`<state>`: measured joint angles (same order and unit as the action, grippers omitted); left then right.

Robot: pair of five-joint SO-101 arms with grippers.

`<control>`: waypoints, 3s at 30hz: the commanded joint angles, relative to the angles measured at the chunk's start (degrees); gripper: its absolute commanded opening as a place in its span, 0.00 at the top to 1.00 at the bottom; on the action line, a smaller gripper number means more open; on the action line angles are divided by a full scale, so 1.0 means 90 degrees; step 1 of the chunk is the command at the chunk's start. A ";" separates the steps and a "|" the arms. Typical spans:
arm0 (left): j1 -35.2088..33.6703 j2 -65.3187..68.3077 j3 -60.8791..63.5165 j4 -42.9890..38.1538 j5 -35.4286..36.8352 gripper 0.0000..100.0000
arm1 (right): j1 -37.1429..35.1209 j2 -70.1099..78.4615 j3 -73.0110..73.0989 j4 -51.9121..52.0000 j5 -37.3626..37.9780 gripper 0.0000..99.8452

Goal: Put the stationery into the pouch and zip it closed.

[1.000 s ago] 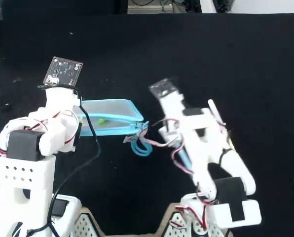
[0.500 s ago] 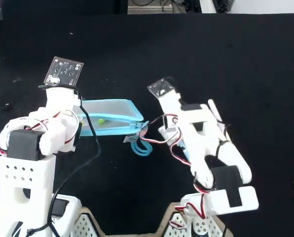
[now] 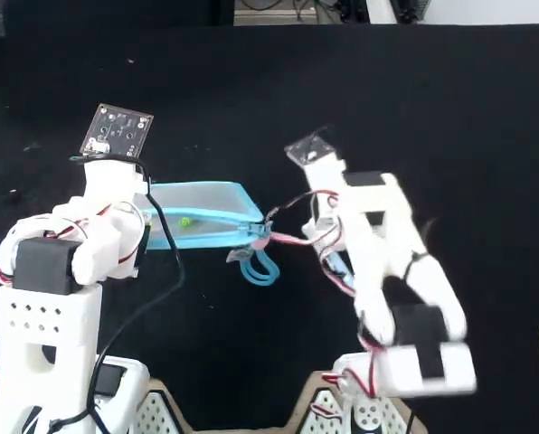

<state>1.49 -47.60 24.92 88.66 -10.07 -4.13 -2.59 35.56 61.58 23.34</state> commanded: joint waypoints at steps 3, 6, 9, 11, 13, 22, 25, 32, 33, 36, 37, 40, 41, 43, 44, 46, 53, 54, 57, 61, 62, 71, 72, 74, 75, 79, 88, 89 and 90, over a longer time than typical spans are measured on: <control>0.0024 0.0049 0.0142 0.0029 -0.0039 0.97 | 0.0049 -0.2916 -0.0161 0.1006 -0.0068 0.99; 0.0024 0.0049 0.0142 0.0029 -0.0020 0.97 | 0.0049 -0.4195 -0.0151 0.1104 -0.0381 0.99; 0.0024 0.0049 0.0142 0.0020 -0.0020 0.97 | -0.0078 -0.5328 -0.0151 0.1143 -0.0908 0.99; 0.0024 0.0049 0.0142 0.0029 -0.0020 0.97 | -0.0332 -0.6002 -0.0132 0.1153 -0.1182 0.99; 0.0024 0.0049 0.0142 0.0029 -0.0020 0.97 | -0.0674 -0.6569 -0.0122 0.1153 -0.1319 0.99; 0.0024 0.0049 0.0142 0.0029 -0.0010 0.97 | -0.2803 -0.8405 -0.0503 0.0713 -0.1846 0.99; 0.0024 0.0049 0.0142 0.0029 -0.0010 0.97 | -0.3458 -0.8796 -0.0728 0.0166 -0.2178 0.99; 0.0024 0.0049 0.0142 0.0029 -0.0010 0.97 | -0.4503 -0.9060 -0.0259 -0.1631 -0.2344 0.99; 0.0024 0.0049 0.0142 0.0029 -0.0010 0.97 | -0.4581 -0.9060 -0.0142 -0.1856 -0.2344 0.99; 0.0024 0.0049 0.0142 0.0020 -0.0010 0.97 | -0.4874 -0.9060 0.0239 -0.2540 -0.2344 0.99; 0.0024 0.0049 0.0142 0.0010 -0.0010 0.97 | -0.4972 -0.9060 0.0357 -0.2725 -0.2335 0.99; 0.0024 0.0049 0.0142 0.0010 -0.0010 0.97 | -0.5167 -0.9060 0.0796 -0.3165 -0.2305 0.99; 0.0024 0.0049 0.0142 0.0010 -0.0010 0.97 | -0.5177 -0.9060 0.0962 -0.3272 -0.2305 0.99; 0.0024 0.0049 0.0142 0.0020 -0.0020 0.97 | -0.5158 -0.9060 0.1324 -0.3516 -0.2295 0.99; 0.0024 0.0049 0.0142 0.0020 -0.0020 0.97 | -0.5158 -0.9060 0.1519 -0.3643 -0.2295 0.99; 0.0024 0.0049 0.0142 0.0029 -0.0020 0.97 | -0.5148 -0.9109 0.1900 -0.3897 -0.2295 0.99; 0.0024 0.0049 0.0142 0.0029 -0.0029 0.97 | -0.5148 -0.9109 0.2720 -0.4786 -0.1905 0.99; 0.0024 0.0049 0.0142 0.0029 -0.0029 0.97 | -0.5148 -0.9109 0.2799 -0.4845 -0.1680 0.99; 0.0024 0.0049 0.0142 0.0029 -0.0029 0.97 | -0.5148 -0.9128 0.2867 -0.4962 -0.1123 0.99; 0.0024 0.0049 0.0142 0.0029 -0.0029 0.97 | -0.5177 -0.9128 0.2359 -0.4982 -0.1211 0.99; 0.0024 0.0049 0.0142 0.0029 -0.0029 0.97 | -0.5177 -0.9128 0.2193 -0.4982 -0.1328 0.99; 0.0024 0.0049 0.0142 0.0029 -0.0039 0.97 | -0.5158 -0.9089 0.2457 -0.5031 -0.1495 0.99; 0.0024 0.0049 0.0142 0.0029 -0.0039 0.97 | -0.5158 -0.9118 0.2603 -0.5031 -0.1495 0.99; 0.0024 0.0049 0.0142 0.0029 -0.0039 0.97 | -0.5158 -0.9118 0.2857 -0.5031 -0.1495 0.99; 0.0024 0.0049 0.0142 0.0029 -0.0039 0.97 | -0.5148 -0.9118 0.2974 -0.5031 -0.1485 0.99; 0.0024 0.0049 0.0142 0.0029 -0.0039 0.97 | -0.5148 -0.9118 0.3355 -0.5031 -0.1485 0.99; 0.0024 0.0049 0.0142 0.0029 -0.0039 0.97 | -0.5138 -0.9128 0.3473 -0.4894 -0.1485 0.99; 0.0024 0.0049 0.0142 0.0029 -0.0039 0.97 | -0.5138 -0.9128 0.3463 -0.4698 -0.1485 0.99; 0.0024 0.0049 0.0142 0.0029 -0.0039 0.97 | -0.5138 -0.9128 0.3424 -0.4415 -0.1485 0.99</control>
<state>1.67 -47.60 25.19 88.57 -10.07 -50.02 -84.00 67.12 17.36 10.24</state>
